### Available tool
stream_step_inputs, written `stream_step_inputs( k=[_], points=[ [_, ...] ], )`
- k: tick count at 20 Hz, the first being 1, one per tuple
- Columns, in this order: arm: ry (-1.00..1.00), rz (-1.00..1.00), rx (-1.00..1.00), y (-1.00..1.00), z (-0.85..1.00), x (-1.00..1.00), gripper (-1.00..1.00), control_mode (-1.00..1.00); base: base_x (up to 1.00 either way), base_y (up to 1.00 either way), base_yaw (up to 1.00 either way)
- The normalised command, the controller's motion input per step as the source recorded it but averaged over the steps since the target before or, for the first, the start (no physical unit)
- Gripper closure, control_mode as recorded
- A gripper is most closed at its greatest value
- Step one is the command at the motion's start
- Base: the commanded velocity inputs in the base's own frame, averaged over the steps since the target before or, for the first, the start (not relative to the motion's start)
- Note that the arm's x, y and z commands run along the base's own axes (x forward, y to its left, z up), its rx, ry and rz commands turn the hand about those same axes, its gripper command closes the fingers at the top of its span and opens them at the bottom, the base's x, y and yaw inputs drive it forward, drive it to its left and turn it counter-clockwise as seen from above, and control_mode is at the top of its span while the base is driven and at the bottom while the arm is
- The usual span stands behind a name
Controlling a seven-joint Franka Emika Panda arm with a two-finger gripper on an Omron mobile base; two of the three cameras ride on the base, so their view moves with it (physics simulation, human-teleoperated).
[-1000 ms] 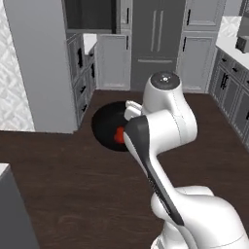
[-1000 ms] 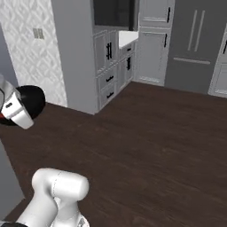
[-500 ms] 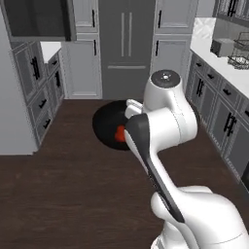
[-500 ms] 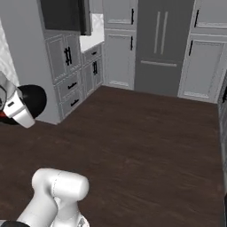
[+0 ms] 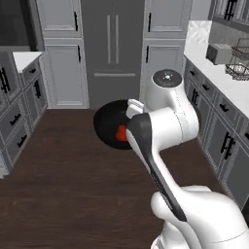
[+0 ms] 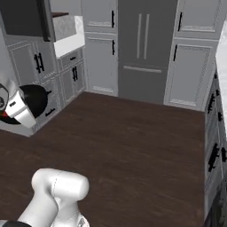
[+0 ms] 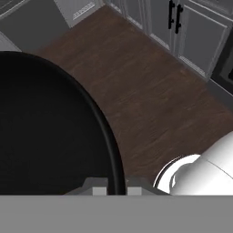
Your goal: Pick the bell pepper from the sink and place it in the bowl. Then pick the bowl and place it in the microwave. Then close the microwave door and press the start button.
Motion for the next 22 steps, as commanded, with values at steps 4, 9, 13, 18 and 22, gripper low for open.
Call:
stream_step_inputs(
  k=[4, 9, 13, 18, 22],
  points=[
    [0.0, 0.0, 0.0, 0.0, 0.0, 0.0, 1.0, 1.0, 1.0, -0.48, 0.02],
    [0.0, 0.0, 0.0, 0.0, 0.0, 0.0, 1.0, 1.0, 1.0, -0.22, 0.15],
    [0.0, 0.0, 0.0, 0.0, 0.0, 0.0, 1.0, 1.0, 1.0, -0.21, 0.25],
    [0.0, 0.0, 0.0, 0.0, 0.0, 0.0, 1.0, 1.0, 1.0, -0.35, 0.33],
    [0.0, 0.0, 0.0, 0.0, 0.0, 0.0, 1.0, 1.0, 1.0, -0.31, 0.39]
  ],
)
